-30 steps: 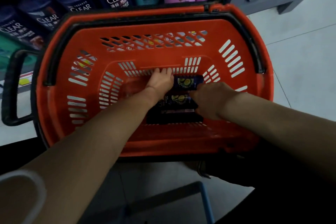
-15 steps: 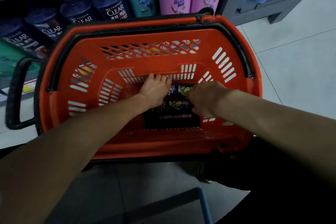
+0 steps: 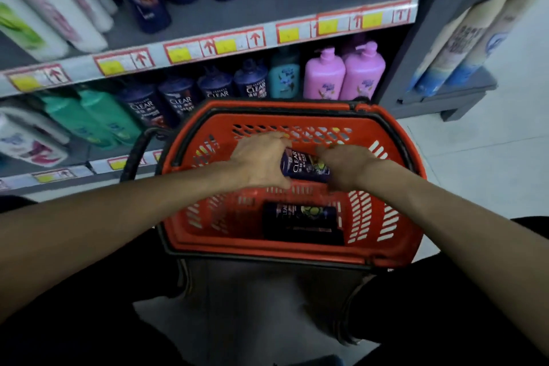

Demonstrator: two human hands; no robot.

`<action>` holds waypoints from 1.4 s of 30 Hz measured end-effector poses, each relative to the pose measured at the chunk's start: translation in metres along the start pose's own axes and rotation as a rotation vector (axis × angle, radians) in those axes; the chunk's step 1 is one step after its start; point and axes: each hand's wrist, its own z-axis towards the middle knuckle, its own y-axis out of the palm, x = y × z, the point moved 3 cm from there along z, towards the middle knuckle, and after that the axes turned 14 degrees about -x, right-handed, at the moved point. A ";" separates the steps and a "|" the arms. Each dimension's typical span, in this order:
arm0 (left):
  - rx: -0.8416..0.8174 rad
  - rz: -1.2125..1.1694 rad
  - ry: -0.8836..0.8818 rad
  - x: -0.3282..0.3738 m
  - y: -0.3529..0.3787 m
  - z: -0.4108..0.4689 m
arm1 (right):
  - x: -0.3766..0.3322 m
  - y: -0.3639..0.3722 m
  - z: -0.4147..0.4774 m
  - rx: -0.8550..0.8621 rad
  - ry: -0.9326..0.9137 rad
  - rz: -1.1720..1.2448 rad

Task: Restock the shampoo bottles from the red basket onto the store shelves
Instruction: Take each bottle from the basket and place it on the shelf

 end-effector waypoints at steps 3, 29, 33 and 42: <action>0.069 -0.213 -0.023 -0.016 -0.042 -0.029 | -0.006 -0.019 -0.011 0.151 -0.045 0.103; 0.261 -1.772 -0.057 -0.031 -0.083 -0.056 | -0.014 -0.034 -0.046 0.466 -0.341 1.161; 0.250 -1.717 -0.064 -0.029 -0.091 -0.054 | -0.026 -0.037 -0.054 0.237 -0.496 1.631; 0.254 -1.611 -0.042 -0.019 -0.090 -0.048 | -0.032 -0.048 -0.058 0.057 -0.690 2.026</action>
